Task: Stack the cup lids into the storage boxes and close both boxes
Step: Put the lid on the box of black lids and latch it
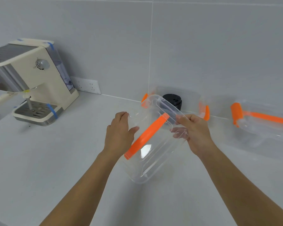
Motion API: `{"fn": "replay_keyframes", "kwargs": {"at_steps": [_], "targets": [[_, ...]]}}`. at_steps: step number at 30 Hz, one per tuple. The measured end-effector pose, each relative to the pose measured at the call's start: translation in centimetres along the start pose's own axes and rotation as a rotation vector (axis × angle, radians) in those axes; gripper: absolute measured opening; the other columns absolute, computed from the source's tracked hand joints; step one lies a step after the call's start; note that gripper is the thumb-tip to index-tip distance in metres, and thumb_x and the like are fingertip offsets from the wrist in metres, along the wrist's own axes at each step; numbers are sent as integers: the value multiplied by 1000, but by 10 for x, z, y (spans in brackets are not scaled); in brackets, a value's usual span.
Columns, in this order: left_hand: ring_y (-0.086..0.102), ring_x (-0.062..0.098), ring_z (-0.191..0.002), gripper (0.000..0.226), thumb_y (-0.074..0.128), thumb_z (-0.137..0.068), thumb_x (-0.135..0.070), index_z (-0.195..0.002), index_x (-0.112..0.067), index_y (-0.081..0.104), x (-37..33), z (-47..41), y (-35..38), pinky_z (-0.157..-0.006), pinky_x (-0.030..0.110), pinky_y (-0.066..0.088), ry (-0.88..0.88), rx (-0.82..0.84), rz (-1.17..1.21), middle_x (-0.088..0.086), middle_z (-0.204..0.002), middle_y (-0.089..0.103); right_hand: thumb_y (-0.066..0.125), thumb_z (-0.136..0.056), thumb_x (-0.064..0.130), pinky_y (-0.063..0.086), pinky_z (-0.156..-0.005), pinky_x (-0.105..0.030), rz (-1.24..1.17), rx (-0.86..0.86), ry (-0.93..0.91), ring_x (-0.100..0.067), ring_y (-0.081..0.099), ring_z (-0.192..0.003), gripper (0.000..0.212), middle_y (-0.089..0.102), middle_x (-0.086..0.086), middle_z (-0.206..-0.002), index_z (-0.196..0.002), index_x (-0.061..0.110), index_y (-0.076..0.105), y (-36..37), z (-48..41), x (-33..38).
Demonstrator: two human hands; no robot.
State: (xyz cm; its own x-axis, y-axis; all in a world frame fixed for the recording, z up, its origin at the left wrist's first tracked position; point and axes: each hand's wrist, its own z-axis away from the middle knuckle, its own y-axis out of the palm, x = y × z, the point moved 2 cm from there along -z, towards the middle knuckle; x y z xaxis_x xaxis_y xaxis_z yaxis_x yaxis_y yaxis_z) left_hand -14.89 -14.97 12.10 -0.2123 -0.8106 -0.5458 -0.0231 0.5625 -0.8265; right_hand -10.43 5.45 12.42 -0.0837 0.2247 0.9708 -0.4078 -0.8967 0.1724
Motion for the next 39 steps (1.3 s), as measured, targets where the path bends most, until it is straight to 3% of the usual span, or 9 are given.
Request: {"fn": "replay_keyframes", "kwargs": {"at_steps": [5, 13, 15, 18, 22, 27, 32, 36, 39], "targets": [[41, 21, -129, 54, 53, -90, -40, -137, -16, 42, -18, -19, -18, -108, 37, 24, 28, -99, 37, 2, -140, 46, 62, -88, 13, 50, -41, -25, -87, -100, -62, -18, 64, -44, 13, 56, -3, -69, -79, 7, 55, -9, -5, 19], [38, 23, -131, 66, 57, -88, -40, -142, -14, 31, -25, -39, -22, -110, 42, 33, -94, -226, 380, 6, -144, 36, 60, -90, 15, 50, -41, -24, -268, -237, -139, -18, 65, -44, 15, 49, -6, -77, -78, 7, 53, -21, -17, 36], [46, 21, -123, 67, 60, -87, -39, -141, -15, 27, -27, -42, -17, -98, 34, 42, -166, -168, 610, 5, -137, 40, 59, -91, 16, 50, -41, -23, -311, -271, -160, -18, 66, -45, 16, 49, -6, -78, -80, 7, 52, -22, -20, 36], [57, 18, -89, 54, 60, -87, -39, -124, -17, 28, -32, -46, -9, -68, 25, 45, -249, -58, 798, 5, -116, 50, 58, -92, 19, 51, -43, -24, -362, -322, -199, -18, 66, -48, 17, 49, -5, -78, -81, 8, 52, -24, -26, 35], [59, 18, -79, 49, 62, -86, -36, -113, -19, 25, -35, -49, 6, -76, 33, 49, -241, -5, 848, -4, -95, 50, 56, -92, 20, 52, -45, -24, -407, -362, -247, -16, 67, -49, 16, 49, -6, -79, -83, 8, 49, -29, -34, 32], [61, 19, -76, 36, 61, -89, -21, -111, -15, 33, -41, -59, 20, -77, 36, 50, -222, 26, 889, -5, -92, 48, 57, -92, 18, 53, -47, -24, -461, -395, -271, -16, 67, -49, 16, 49, -13, -82, -82, 8, 49, -34, -41, 24], [62, 21, -73, 19, 57, -90, -9, -102, -10, 43, -37, -74, 30, -70, 31, 50, -165, 2, 878, 2, -90, 56, 58, -91, 18, 53, -47, -24, -435, -429, -270, -16, 67, -50, 14, 53, -9, -76, -84, 9, 50, -40, -47, 17], [59, 21, -78, 15, 57, -91, -11, -90, -20, 45, -35, -87, 38, -78, 36, 48, -122, -6, 859, 3, -86, 59, 59, -91, 19, 47, -45, -21, -219, -506, -279, -9, 63, -49, 9, 57, -2, -74, -87, 12, 54, -44, -54, 13], [57, 21, -86, 11, 56, -92, -17, -93, -21, 46, -33, -99, 42, -80, 32, 45, -77, -31, 830, 6, -97, 61, 60, -89, 20, 44, -57, -20, -50, -533, -310, -7, 59, -62, 8, 56, 3, -75, -87, 14, 56, -47, -59, 9]]}}
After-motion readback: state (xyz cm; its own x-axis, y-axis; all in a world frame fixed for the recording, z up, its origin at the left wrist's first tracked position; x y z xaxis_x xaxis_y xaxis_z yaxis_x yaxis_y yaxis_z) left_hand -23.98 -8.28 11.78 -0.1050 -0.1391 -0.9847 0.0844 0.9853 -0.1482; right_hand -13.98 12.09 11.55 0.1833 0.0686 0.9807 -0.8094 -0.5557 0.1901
